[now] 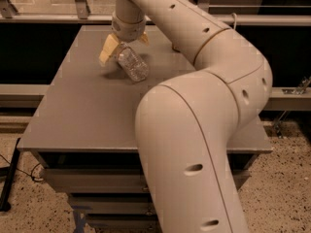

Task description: Place water bottle upright

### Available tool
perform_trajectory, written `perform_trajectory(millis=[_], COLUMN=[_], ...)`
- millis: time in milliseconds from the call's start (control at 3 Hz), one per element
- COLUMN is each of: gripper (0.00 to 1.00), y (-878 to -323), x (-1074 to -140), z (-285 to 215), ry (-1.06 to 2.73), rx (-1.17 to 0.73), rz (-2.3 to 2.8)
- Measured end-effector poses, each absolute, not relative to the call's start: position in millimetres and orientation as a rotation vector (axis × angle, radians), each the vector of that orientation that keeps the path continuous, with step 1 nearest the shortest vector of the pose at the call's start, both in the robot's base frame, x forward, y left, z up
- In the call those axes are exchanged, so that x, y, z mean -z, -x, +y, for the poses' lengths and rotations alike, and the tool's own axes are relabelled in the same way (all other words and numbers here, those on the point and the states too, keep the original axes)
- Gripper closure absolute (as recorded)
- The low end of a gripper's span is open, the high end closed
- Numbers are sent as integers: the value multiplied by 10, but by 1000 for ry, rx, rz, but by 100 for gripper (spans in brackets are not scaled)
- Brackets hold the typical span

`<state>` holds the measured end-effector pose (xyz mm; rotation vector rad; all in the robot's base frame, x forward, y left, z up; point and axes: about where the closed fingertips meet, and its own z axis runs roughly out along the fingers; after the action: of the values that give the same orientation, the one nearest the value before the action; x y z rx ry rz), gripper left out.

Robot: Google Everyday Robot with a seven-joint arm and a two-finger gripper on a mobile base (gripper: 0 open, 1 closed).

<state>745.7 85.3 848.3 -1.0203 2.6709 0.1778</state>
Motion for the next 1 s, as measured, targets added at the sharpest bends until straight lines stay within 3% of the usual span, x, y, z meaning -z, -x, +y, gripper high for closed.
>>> perform_trajectory(millis=[667,1000], gripper=[0,18], y=[-7528,-7565], x=[-8341,-8313], z=[852,875], ry=[945,930], rx=[-51,-8], rz=[2735,2744])
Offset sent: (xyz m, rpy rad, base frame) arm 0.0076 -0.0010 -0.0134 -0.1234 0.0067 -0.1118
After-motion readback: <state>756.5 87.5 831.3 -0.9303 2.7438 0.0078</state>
